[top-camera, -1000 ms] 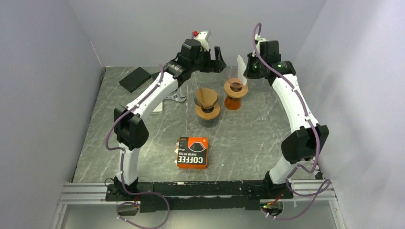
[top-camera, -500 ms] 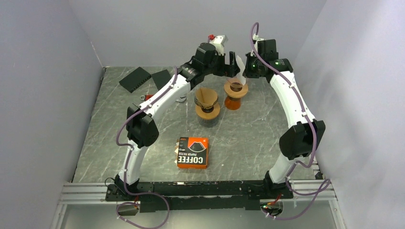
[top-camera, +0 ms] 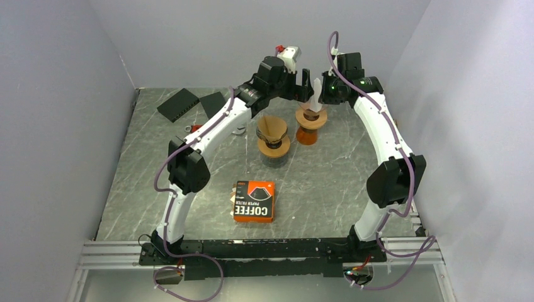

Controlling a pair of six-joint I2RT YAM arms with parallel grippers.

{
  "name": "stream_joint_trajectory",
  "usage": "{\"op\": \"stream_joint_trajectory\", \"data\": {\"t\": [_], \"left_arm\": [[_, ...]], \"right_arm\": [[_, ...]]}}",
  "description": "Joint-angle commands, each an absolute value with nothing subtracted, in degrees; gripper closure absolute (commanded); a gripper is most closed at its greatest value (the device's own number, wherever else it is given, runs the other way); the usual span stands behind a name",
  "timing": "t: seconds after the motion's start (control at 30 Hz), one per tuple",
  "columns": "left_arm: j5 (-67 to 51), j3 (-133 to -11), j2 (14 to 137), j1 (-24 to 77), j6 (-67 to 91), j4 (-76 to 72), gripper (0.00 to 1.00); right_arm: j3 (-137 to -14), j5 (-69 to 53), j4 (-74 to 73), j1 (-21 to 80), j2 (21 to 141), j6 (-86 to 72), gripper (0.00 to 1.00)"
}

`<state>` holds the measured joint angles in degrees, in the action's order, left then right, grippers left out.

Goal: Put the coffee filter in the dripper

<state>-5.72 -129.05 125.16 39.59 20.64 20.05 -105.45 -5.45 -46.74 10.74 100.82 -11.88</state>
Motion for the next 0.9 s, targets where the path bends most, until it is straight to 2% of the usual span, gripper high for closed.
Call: {"op": "stream_joint_trajectory", "data": {"t": [0.0, 0.23, 0.4, 0.47, 0.63, 0.87], "left_arm": [[-6.80, -130.76, 125.59, 39.95, 17.60, 18.45, 0.01], [-9.03, -131.01, 126.59, 39.99, 17.85, 16.98, 0.00], [-12.12, -124.43, 122.92, 39.99, 18.26, 9.97, 0.01], [-11.86, -125.99, 123.69, 39.99, 18.29, 11.02, 0.00], [-6.87, -130.79, 127.69, 39.99, 18.09, 15.67, 0.01], [-1.16, -127.85, 126.75, 39.99, 16.61, 14.14, 0.07]], "right_arm": [[-108.28, -6.77, -45.84, 10.76, 100.72, -12.39, 0.90], [-108.03, -8.43, -45.28, 10.80, 100.77, -12.22, 0.89], [-107.70, -8.09, -45.48, 10.77, 100.83, -11.87, 0.89], [-107.26, -8.32, -45.13, 10.73, 100.72, -11.86, 0.89], [-107.14, -8.68, -45.00, 10.80, 100.79, -11.91, 0.89], [-106.79, -8.05, -44.82, 10.81, 100.37, -11.78, 0.89]]}}
